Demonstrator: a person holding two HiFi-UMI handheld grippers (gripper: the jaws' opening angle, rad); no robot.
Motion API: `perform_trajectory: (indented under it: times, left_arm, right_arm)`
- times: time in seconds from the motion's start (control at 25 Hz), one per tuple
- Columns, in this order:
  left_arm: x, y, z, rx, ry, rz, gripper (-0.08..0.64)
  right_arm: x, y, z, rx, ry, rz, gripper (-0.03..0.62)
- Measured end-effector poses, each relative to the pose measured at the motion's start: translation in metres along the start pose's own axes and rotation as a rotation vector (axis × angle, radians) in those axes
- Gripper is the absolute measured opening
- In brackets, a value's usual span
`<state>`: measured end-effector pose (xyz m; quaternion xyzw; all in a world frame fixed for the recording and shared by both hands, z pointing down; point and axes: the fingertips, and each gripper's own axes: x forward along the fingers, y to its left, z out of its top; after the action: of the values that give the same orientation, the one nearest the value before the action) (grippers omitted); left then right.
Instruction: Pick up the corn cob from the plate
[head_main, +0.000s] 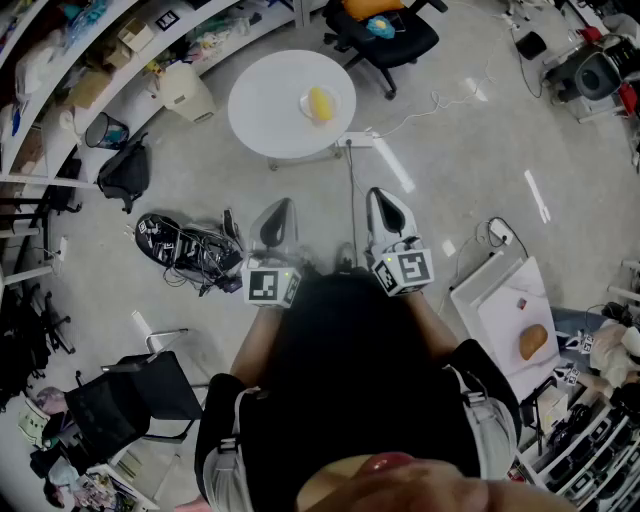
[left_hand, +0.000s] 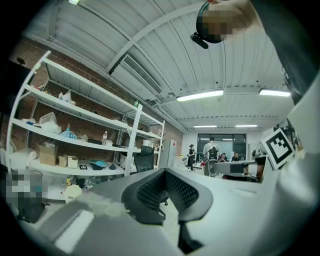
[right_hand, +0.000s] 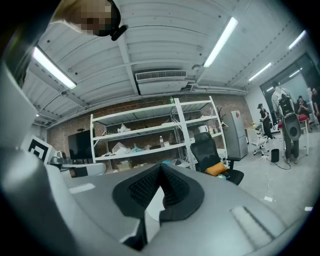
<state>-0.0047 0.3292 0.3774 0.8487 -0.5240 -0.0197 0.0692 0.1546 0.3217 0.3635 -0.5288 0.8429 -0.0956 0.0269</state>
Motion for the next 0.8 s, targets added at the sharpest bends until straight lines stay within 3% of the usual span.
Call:
perform_trajectory:
  times: [0.8]
  left_arm:
    - [0.007,-0.002,-0.001,-0.009,-0.005,0.010,0.000]
  right_arm:
    - [0.001,-0.012,-0.003,0.026,-0.024,-0.003,0.008]
